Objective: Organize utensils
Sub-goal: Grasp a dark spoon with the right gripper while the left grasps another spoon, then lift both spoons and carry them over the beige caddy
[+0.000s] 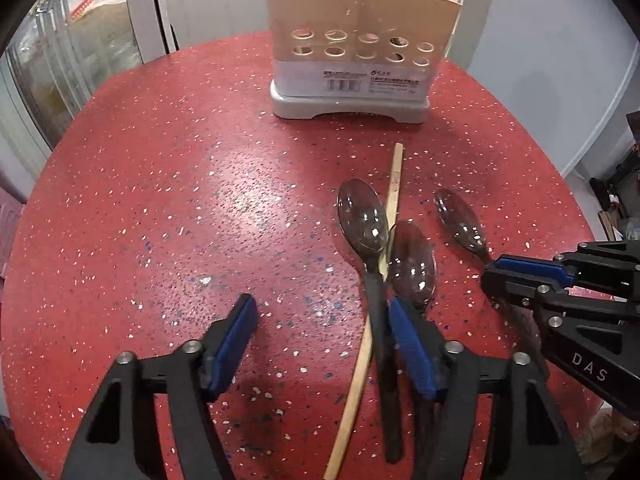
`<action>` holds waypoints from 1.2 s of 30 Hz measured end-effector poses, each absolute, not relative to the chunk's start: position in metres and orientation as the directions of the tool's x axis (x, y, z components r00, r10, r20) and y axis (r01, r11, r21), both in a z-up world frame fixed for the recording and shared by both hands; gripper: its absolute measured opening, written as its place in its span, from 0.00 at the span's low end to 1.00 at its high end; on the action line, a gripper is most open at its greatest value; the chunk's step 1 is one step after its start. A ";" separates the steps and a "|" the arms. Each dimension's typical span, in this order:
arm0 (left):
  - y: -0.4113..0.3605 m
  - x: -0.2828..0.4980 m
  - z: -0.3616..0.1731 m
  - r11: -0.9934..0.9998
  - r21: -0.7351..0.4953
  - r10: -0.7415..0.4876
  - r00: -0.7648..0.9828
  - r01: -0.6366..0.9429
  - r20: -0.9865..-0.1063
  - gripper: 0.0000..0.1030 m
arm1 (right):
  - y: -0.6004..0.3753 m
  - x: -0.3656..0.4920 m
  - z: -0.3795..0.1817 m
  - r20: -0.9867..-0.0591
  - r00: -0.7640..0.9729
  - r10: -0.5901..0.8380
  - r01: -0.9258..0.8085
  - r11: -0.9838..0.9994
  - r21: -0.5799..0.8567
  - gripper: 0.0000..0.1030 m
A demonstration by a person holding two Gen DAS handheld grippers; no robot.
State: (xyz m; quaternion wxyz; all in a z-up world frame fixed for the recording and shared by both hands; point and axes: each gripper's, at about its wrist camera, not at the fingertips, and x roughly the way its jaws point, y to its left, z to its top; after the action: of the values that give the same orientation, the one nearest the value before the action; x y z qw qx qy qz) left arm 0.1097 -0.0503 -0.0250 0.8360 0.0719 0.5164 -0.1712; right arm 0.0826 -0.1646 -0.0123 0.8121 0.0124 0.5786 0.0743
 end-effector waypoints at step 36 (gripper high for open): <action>-0.033 0.117 0.016 0.934 -0.178 -0.315 0.481 0.310 -0.818 0.36 | -0.235 0.082 0.019 -0.842 0.380 0.384 -0.092 0.921 0.379 0.12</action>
State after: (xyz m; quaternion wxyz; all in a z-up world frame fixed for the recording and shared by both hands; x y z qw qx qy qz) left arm 0.1170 -0.0327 0.0164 0.8604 -0.0030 0.4761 -0.1816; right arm 0.0818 -0.2345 0.0191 0.8193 0.1359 0.5377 0.1452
